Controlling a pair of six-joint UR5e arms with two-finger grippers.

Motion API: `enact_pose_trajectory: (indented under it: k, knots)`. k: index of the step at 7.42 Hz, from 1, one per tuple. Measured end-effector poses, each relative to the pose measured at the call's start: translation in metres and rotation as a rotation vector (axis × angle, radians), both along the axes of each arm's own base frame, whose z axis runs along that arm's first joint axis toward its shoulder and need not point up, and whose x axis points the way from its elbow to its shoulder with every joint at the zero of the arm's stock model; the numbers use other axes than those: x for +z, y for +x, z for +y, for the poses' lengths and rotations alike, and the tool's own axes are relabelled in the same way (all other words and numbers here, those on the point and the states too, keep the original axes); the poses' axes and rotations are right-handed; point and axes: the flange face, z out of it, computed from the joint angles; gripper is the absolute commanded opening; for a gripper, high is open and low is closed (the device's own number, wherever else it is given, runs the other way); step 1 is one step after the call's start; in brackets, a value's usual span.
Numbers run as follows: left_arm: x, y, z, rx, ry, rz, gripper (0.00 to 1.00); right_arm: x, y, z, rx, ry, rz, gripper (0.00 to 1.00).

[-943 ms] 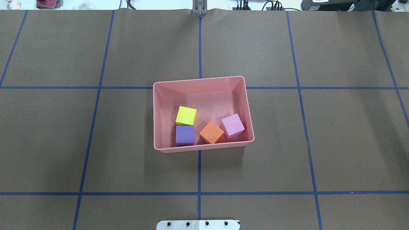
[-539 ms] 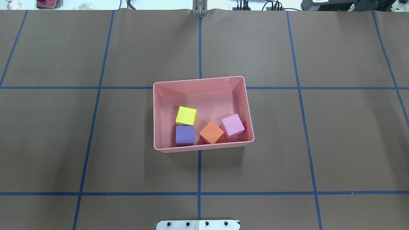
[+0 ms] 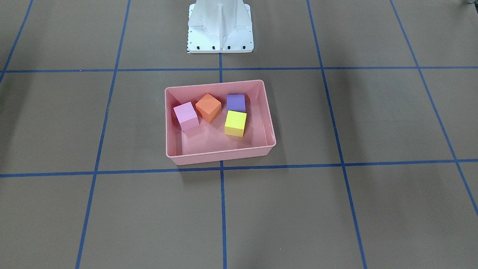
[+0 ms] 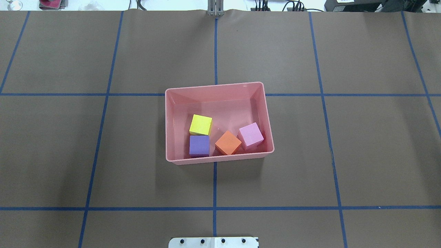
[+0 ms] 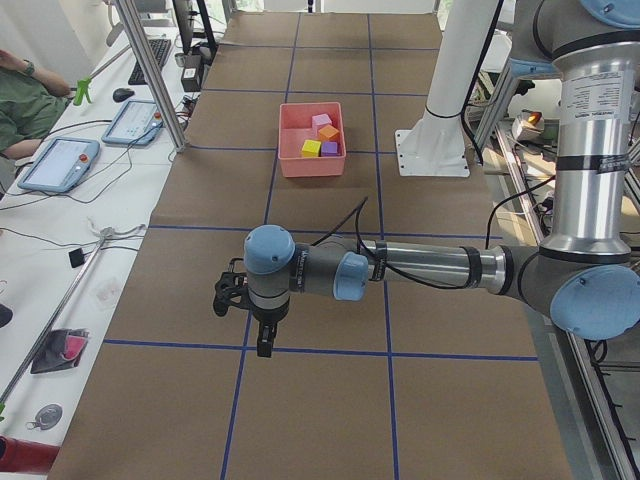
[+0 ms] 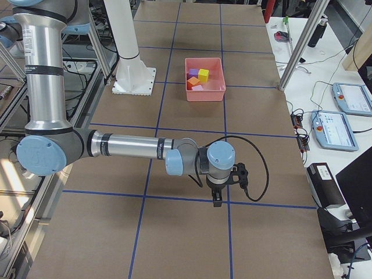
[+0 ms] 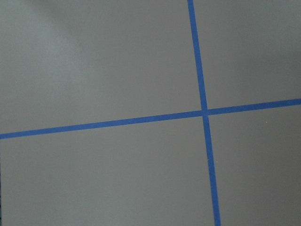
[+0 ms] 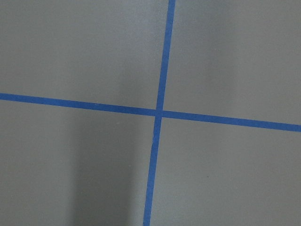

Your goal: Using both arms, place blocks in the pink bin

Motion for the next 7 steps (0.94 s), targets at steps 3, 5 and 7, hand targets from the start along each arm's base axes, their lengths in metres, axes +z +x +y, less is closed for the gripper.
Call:
enact_pose_trajectory:
  k: [3,5,7]
  knots:
    - [0.004,0.0,0.004,-0.001,-0.011,0.003,1.0,-0.012,0.008,0.012,0.02,0.005,-0.027,1.0]
    - [0.011,0.0,0.01,0.002,-0.023,0.003,1.0,-0.025,0.01,0.022,0.024,-0.003,-0.033,1.0]
    - [0.014,0.0,0.012,0.003,-0.028,0.003,1.0,-0.028,0.01,0.027,0.024,-0.006,-0.039,1.0]
